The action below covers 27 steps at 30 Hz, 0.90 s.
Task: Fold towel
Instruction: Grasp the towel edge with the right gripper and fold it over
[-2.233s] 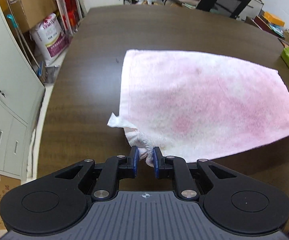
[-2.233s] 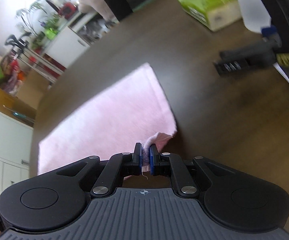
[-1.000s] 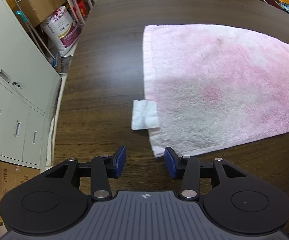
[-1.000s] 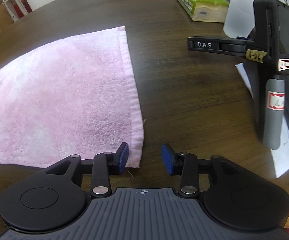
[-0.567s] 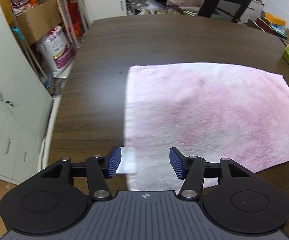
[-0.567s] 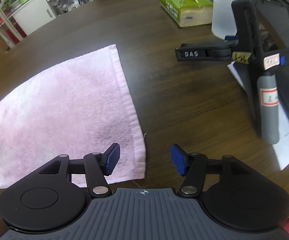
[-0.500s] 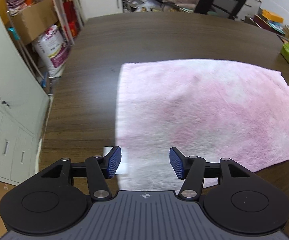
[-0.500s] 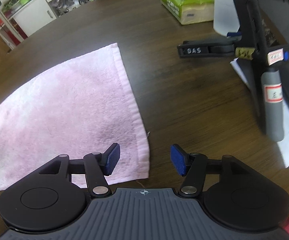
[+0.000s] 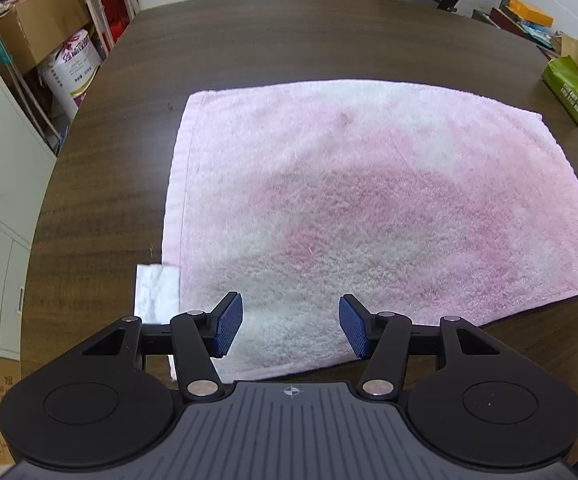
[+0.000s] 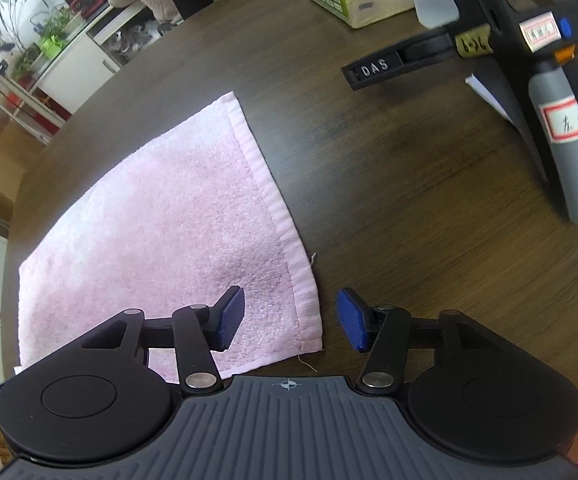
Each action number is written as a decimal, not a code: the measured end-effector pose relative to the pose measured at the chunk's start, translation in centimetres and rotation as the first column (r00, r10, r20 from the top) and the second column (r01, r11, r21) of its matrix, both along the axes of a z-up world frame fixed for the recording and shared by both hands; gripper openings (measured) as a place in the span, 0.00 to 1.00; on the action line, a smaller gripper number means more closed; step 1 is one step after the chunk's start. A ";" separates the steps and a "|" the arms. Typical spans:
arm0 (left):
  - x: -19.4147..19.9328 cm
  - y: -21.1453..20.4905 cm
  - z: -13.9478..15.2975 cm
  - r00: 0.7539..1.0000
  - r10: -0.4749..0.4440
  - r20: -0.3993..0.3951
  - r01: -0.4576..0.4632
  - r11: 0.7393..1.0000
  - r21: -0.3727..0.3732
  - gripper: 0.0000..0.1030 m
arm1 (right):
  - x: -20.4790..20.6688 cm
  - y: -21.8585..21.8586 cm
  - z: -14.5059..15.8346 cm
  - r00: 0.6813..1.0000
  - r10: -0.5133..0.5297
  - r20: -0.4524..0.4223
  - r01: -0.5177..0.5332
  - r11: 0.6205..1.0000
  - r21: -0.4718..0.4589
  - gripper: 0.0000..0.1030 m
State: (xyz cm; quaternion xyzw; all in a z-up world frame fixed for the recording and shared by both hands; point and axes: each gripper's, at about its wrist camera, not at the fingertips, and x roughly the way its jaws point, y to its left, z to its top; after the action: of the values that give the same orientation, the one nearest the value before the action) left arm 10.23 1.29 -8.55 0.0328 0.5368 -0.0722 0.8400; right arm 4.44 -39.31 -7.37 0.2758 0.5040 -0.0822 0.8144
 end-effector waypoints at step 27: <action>0.2 0.1 -1.0 0.999 0.009 -0.051 -0.009 1.000 -0.003 0.62 | 1.7 1.8 2.0 0.983 0.089 0.159 -0.101 0.993 0.067 0.11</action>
State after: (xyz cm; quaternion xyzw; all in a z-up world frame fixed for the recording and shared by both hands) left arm 10.39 1.41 -9.58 0.0273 0.5581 -0.0700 0.8263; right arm 6.16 -37.49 -5.36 0.2873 0.4539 -0.0027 0.8435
